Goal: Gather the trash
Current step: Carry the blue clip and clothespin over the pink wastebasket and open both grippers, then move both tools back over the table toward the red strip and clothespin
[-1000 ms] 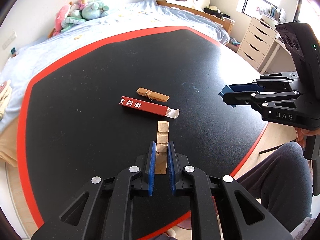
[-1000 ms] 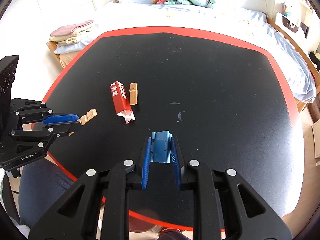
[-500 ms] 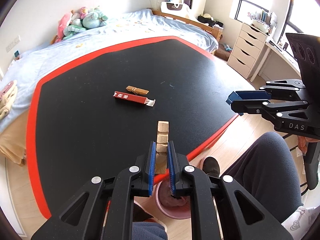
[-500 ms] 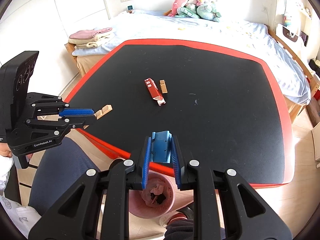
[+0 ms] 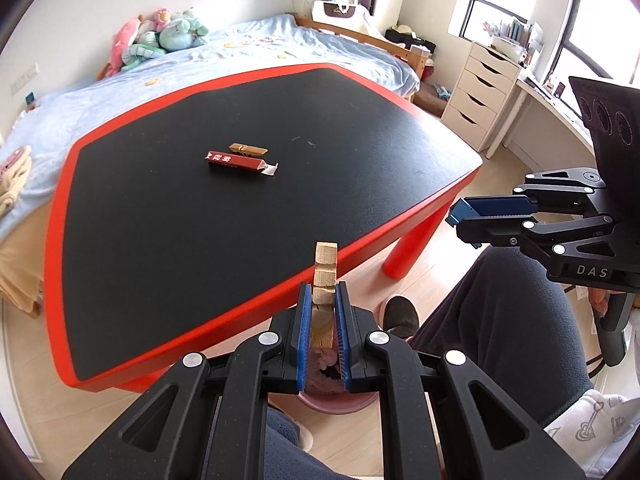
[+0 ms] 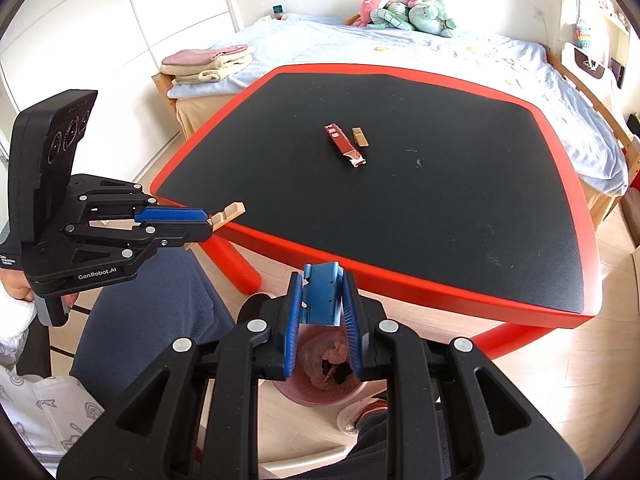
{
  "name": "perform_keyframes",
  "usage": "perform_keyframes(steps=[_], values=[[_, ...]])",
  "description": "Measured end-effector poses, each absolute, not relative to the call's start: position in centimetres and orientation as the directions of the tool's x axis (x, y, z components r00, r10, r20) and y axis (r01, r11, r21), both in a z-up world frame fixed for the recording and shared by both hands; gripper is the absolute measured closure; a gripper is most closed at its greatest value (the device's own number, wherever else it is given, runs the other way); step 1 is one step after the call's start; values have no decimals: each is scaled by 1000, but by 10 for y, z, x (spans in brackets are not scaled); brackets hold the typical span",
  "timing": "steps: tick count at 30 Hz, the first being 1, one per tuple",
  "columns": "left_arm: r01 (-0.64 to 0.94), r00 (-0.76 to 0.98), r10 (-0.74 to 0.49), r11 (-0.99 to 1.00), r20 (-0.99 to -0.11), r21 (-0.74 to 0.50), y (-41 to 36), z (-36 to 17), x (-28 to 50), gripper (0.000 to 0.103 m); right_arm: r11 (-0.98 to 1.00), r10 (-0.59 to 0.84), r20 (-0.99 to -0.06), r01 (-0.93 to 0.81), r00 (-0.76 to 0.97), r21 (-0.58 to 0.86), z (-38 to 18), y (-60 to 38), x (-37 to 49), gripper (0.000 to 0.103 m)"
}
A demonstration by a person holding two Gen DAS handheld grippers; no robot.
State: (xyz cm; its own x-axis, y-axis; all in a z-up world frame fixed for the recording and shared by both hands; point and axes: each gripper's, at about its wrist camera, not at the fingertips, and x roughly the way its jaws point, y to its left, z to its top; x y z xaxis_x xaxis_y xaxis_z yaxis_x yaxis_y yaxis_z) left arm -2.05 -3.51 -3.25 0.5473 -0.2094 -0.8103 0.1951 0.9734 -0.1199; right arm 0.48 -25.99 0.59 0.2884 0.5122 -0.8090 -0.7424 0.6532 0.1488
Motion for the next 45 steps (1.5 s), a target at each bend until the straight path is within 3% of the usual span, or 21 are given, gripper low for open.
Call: perform_keyframes(steps=[27,28,29,30,31,32,33,39,45], values=[[220,539,-235,966,-809,-133,-47,-36,-35,90,624,537,-806,-760,248,182,1,-262,-10,82],[221,540,-236,966,-808,-135,-47,-36,-36,85,622,536,-808,-761,246,182,0,-262,-11,82],[220,538,-238,966,-808,-138,-46,-37,-36,80,624,532,-810,-761,246,179,0,-262,-10,71],[215,536,-236,967,-810,-139,-45,-38,-35,57,628,528,-813,-758,248,177,-2,-262,-10,59],[206,541,-232,968,-808,-140,-44,-38,-36,29,633,525,-813,-754,253,174,-3,-263,-9,31],[196,553,-228,970,-802,-141,-41,-37,-36,19,637,526,-810,-750,258,175,-3,-264,-9,14],[184,564,-222,973,-795,-141,-39,-36,-37,15,639,531,-806,-748,261,179,-3,-265,-9,13],[135,564,-178,983,-807,-123,-32,-39,-35,8,658,499,-827,-735,259,166,-11,-265,-5,8],[125,564,-168,985,-808,-117,-29,-36,-32,8,664,500,-826,-728,259,174,-12,-266,-4,6]])
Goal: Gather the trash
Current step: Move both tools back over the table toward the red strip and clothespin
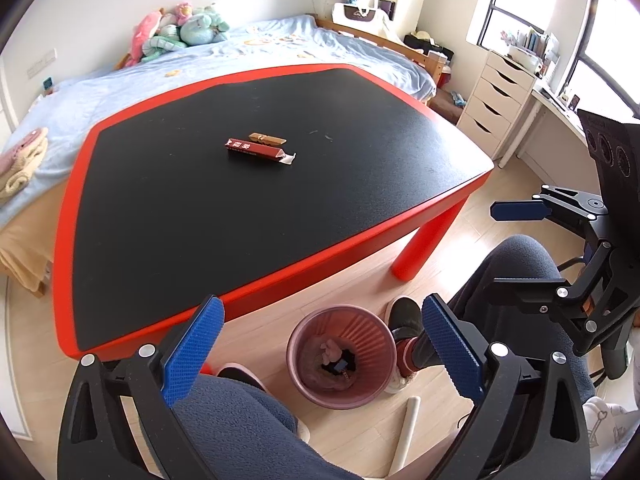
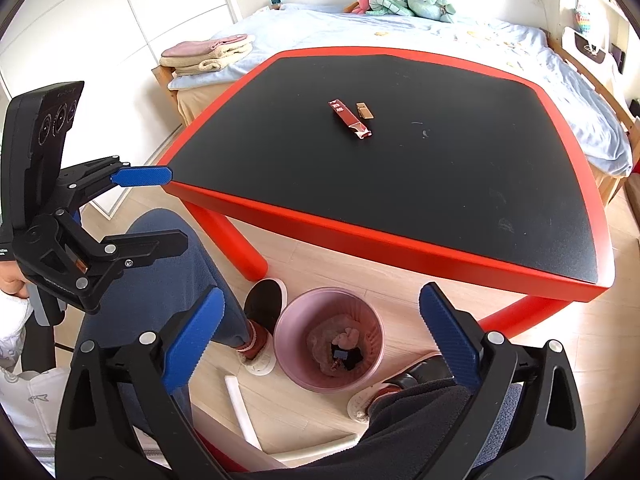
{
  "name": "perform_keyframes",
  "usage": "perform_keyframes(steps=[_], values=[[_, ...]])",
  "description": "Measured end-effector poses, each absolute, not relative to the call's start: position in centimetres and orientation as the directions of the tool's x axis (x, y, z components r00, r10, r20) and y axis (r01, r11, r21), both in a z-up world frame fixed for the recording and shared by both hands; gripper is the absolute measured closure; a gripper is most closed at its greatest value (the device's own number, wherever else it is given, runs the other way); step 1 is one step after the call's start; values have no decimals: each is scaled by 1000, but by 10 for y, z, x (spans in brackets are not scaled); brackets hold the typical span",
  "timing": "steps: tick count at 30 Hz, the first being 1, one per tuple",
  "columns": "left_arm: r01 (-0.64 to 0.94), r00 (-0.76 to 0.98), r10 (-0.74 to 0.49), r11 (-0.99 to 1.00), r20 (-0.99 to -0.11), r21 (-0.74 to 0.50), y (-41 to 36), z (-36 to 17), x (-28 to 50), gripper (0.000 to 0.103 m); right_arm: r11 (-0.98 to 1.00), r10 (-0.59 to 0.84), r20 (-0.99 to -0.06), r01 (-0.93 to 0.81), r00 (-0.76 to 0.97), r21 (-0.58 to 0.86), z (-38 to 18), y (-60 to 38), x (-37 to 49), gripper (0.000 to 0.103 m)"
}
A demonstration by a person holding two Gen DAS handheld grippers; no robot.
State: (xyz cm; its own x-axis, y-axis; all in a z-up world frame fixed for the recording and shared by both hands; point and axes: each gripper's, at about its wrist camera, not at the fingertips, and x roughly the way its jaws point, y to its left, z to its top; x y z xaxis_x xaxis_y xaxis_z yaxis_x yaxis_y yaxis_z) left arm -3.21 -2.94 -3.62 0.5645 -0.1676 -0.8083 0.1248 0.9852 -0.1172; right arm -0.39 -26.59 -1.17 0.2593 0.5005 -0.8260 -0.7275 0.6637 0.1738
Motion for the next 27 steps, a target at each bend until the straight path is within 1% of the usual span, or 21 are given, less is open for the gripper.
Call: perform_keyframes(steps=[17,27], values=[[99,562,-165,986,-810,-132,-21,-34,-24,8,664,507,-821,-726,263,178,-9,-265,6,5],[69,570,-167,985,-805,-156,-8,-25,-4,8,666,513,-809,-728,288,163,1,-254,33,5]])
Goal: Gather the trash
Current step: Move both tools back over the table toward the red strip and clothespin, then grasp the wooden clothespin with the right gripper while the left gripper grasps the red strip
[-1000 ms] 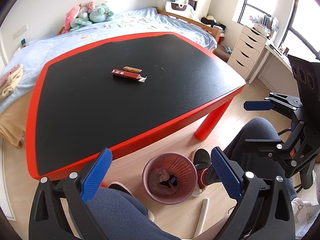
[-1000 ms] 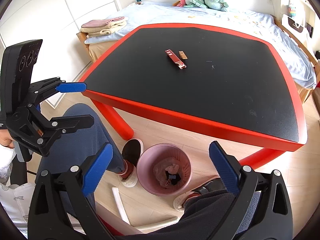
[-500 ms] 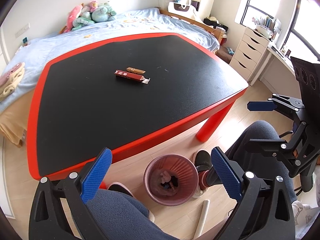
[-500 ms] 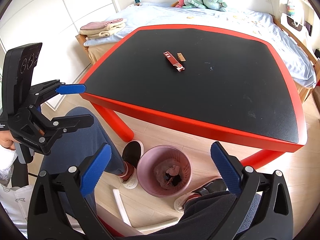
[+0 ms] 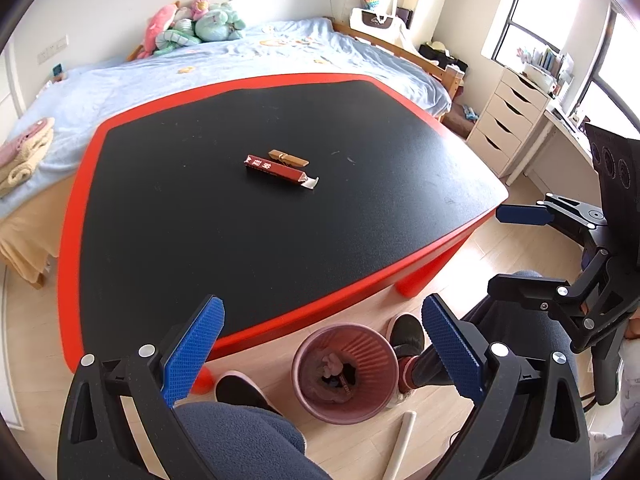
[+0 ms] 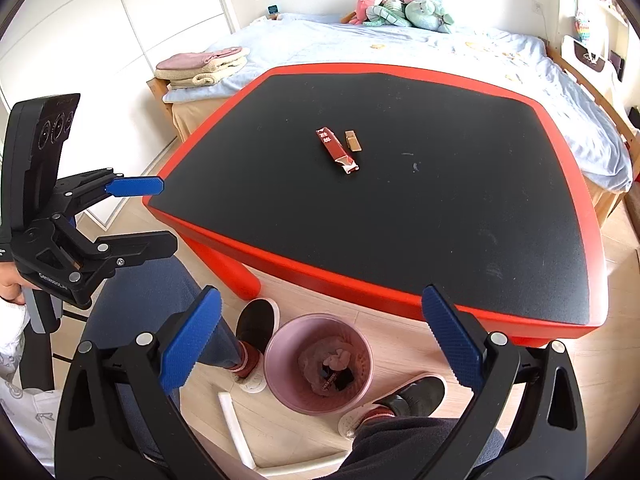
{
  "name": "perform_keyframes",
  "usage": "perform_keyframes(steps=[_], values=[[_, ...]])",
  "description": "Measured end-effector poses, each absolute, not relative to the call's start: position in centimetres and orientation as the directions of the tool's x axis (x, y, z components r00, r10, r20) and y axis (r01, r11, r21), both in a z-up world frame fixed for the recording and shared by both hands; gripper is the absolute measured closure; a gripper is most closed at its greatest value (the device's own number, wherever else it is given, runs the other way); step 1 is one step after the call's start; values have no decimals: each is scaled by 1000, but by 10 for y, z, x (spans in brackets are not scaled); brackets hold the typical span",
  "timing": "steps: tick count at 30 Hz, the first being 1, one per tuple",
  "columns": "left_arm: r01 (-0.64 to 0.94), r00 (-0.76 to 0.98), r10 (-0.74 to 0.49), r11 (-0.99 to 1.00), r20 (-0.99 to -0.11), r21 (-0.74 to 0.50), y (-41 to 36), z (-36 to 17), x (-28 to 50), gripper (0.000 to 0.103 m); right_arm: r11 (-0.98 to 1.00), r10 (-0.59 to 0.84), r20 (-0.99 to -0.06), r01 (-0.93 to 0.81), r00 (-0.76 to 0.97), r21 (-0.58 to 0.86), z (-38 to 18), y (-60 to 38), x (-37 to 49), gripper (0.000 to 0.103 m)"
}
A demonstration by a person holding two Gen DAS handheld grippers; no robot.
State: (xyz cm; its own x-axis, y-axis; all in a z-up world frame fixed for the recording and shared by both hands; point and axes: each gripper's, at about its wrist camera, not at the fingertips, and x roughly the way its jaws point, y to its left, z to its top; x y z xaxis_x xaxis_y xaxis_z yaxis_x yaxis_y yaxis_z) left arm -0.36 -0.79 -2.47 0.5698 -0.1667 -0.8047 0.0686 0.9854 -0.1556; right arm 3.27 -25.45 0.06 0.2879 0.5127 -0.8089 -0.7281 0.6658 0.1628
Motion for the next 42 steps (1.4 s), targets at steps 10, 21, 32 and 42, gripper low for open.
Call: perform_keyframes(steps=[10,21,32,42], values=[[34,567,-148,987,-810,-156,9,-24,41,8,672,501,-806,-729,316,131,5,-236,76,4],[4,552,-126,989,-824,-149,28,-34,93,8,666,485,-814,-738,319,108,-4,-203,144,4],[-21,514,-109,990,-851,-140,47,-55,132,8,642,463,-842,-760,279,101,-34,-156,198,4],[-78,496,-97,985,-863,-156,66,-69,152,8,610,448,-861,-786,242,97,-61,-123,225,4]])
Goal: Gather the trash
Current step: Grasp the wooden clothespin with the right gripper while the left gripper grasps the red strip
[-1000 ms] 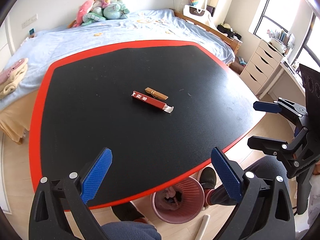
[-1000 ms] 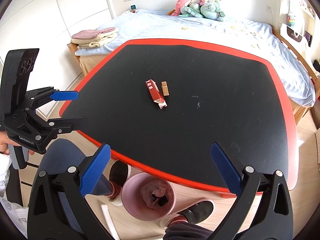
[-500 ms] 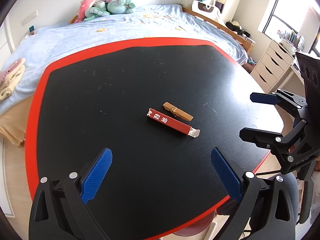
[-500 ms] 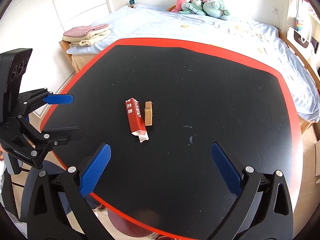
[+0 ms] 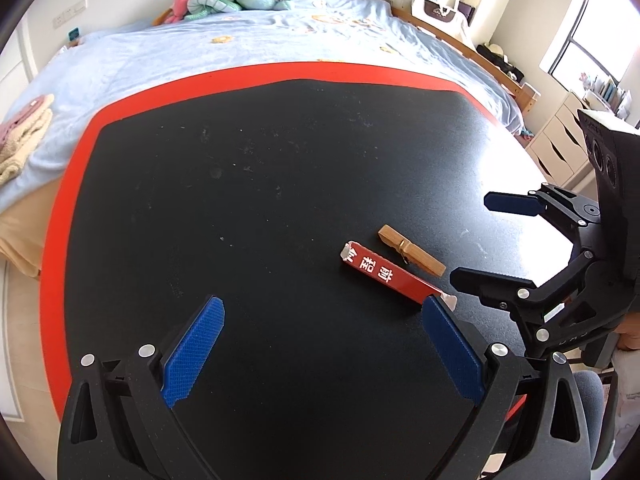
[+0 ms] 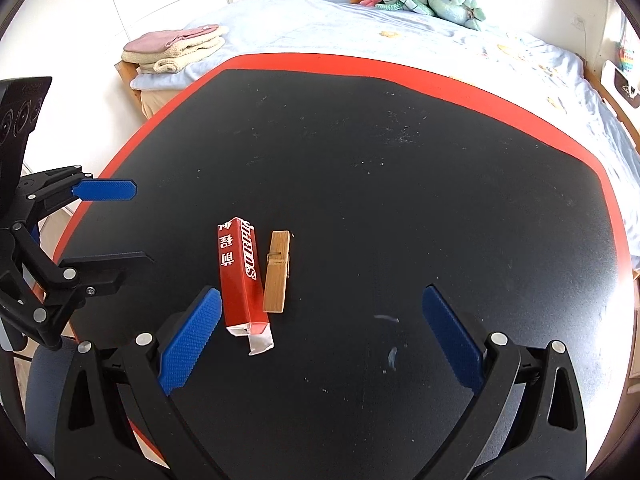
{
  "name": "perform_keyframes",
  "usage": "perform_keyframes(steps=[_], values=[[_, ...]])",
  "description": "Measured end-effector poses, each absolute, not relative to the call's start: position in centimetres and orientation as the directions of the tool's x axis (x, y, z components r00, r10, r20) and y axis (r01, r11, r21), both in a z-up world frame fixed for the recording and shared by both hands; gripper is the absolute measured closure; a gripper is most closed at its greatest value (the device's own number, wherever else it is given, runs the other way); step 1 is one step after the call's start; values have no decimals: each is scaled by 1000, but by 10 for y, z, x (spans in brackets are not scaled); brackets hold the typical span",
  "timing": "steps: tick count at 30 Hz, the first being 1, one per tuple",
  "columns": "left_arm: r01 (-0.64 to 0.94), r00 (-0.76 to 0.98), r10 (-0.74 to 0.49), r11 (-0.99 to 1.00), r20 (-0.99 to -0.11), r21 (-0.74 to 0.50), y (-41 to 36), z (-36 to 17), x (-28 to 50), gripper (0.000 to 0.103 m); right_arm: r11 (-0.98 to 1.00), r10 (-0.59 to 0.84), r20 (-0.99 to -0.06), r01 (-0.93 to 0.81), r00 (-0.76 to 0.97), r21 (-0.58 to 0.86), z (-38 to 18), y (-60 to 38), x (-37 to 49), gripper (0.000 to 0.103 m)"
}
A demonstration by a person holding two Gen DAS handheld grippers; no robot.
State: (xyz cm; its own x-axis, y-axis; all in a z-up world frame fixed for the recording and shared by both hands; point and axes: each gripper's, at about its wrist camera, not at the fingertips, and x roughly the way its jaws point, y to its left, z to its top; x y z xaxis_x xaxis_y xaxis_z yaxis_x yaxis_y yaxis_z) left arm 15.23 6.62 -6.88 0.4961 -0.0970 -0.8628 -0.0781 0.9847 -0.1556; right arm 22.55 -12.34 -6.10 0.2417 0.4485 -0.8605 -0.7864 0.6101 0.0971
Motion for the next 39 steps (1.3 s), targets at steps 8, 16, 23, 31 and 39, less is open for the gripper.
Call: perform_keyframes(steps=[8,16,23,31,39], values=[[-110,490,-93,980,-867,-167,76,-74,158,8,579,439,-874,-809,206,100,-76,-107,234,22],[-120,486,-95,977,-869,-174,78,-76,163,8,552,436,-881,-828,185,99,-82,-100,235,42],[-116,482,-104,977,-870,-181,69,-77,170,8,539,439,-878,-838,192,86,-81,-102,232,69],[-116,461,-120,974,-879,-194,57,-84,177,8,542,442,-874,-836,201,81,-81,-107,234,91],[-129,443,-114,973,-889,-189,39,-98,189,8,575,436,-871,-815,225,78,-81,-120,241,91]])
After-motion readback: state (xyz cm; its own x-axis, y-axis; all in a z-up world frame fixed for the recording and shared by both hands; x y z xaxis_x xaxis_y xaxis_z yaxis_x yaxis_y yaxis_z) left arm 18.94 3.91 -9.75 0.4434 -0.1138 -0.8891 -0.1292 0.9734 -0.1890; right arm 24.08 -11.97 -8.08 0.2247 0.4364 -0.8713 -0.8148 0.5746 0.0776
